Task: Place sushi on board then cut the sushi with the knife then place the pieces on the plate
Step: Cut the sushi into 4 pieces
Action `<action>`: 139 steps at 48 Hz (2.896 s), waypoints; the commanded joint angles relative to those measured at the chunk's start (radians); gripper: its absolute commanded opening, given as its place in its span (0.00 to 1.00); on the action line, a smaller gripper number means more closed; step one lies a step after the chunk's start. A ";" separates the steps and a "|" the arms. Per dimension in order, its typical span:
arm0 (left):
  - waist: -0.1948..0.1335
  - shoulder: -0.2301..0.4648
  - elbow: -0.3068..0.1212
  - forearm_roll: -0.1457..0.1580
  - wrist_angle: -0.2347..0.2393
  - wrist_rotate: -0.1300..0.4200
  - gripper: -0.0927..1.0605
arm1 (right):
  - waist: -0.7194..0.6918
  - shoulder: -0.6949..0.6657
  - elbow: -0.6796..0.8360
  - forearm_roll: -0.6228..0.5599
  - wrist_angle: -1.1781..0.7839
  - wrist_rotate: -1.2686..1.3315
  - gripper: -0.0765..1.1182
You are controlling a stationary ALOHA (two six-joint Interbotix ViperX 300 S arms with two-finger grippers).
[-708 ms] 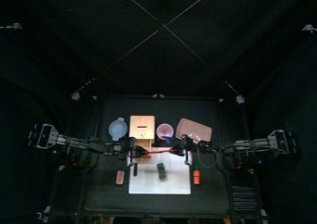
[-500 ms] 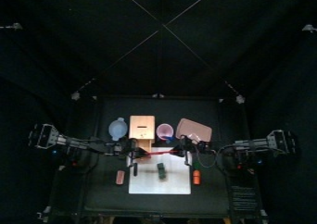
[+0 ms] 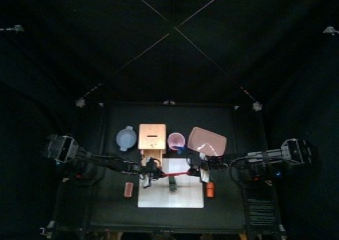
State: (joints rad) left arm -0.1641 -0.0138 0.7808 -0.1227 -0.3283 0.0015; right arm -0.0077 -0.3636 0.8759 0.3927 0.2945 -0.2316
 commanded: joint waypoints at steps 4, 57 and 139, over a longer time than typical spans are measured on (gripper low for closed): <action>-0.058 0.029 -0.052 0.008 -0.002 0.003 0.35 | -0.017 0.002 -0.028 -0.049 0.003 0.000 0.41; -0.025 0.100 -0.078 0.060 0.114 0.002 0.35 | -0.044 0.192 -0.126 -0.147 0.043 -0.002 0.34; -0.049 0.077 -0.097 0.057 0.115 0.002 0.35 | -0.038 0.161 -0.121 -0.132 -0.005 -0.002 0.34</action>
State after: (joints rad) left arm -0.1856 0.0951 0.7256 -0.0706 -0.2040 0.0000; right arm -0.0230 -0.1687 0.7869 0.2623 0.3145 -0.2378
